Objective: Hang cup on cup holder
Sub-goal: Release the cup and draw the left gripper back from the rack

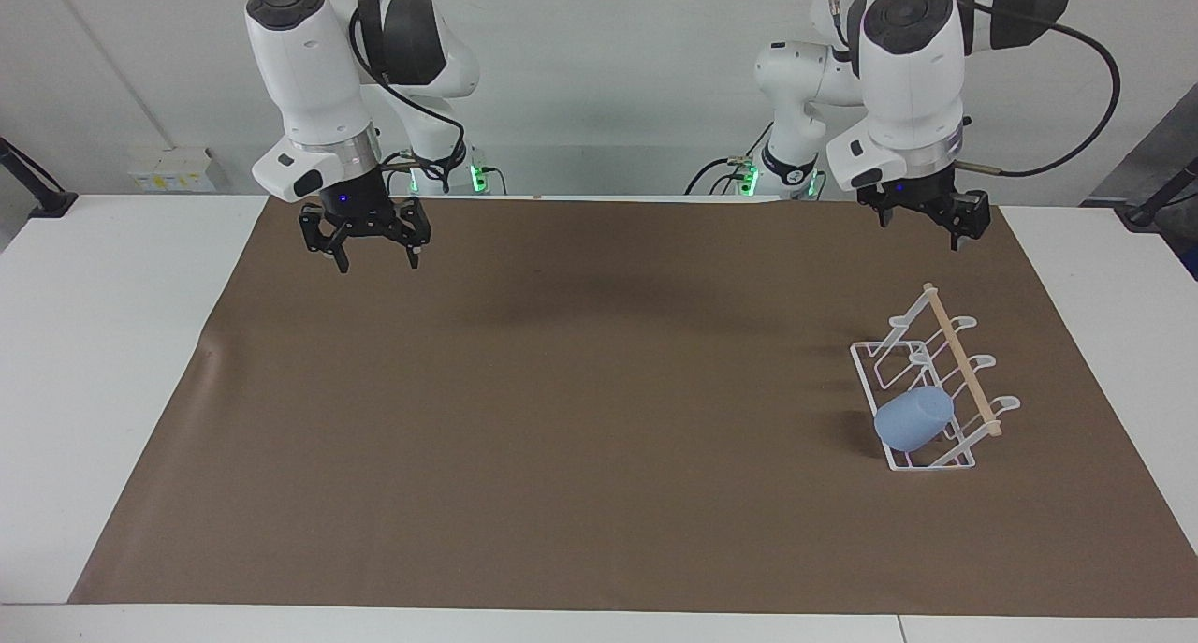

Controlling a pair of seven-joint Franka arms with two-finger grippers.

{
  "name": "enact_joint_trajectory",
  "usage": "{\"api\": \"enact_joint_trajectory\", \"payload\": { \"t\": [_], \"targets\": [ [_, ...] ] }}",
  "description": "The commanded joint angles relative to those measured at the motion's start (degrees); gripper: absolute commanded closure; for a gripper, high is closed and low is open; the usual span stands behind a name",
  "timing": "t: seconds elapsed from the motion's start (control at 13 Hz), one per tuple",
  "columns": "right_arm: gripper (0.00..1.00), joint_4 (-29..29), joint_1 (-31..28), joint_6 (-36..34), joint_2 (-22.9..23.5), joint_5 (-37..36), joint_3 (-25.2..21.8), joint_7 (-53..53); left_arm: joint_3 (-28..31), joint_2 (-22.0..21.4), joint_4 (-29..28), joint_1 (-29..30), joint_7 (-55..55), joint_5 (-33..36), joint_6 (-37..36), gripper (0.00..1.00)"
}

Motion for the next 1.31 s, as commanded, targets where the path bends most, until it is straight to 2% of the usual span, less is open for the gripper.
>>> {"api": "enact_joint_trajectory", "payload": {
  "t": [0.0,0.23,0.54,1.24],
  "targets": [
    [0.00,-0.1,-1.1,-0.7,-0.5,0.1,0.5,-0.9,0.0,-2.2,-1.9,4.9,-4.7,-9.5,1.4,0.00],
    [0.00,-0.1,-1.1,-1.1,-0.5,0.1,0.5,-0.9,0.0,-4.0,-1.9,8.8,-5.8,-15.0,1.5,0.00],
    [0.00,-0.1,-1.1,-1.2,-0.5,0.1,0.5,-0.9,0.0,-4.9,-2.2,9.6,-15.5,-19.0,3.8,0.00],
    [0.00,0.3,-1.1,-2.1,-0.7,0.1,0.5,-0.9,0.0,-5.0,-2.0,10.8,-17.5,-18.8,4.6,0.00]
  ]
}}
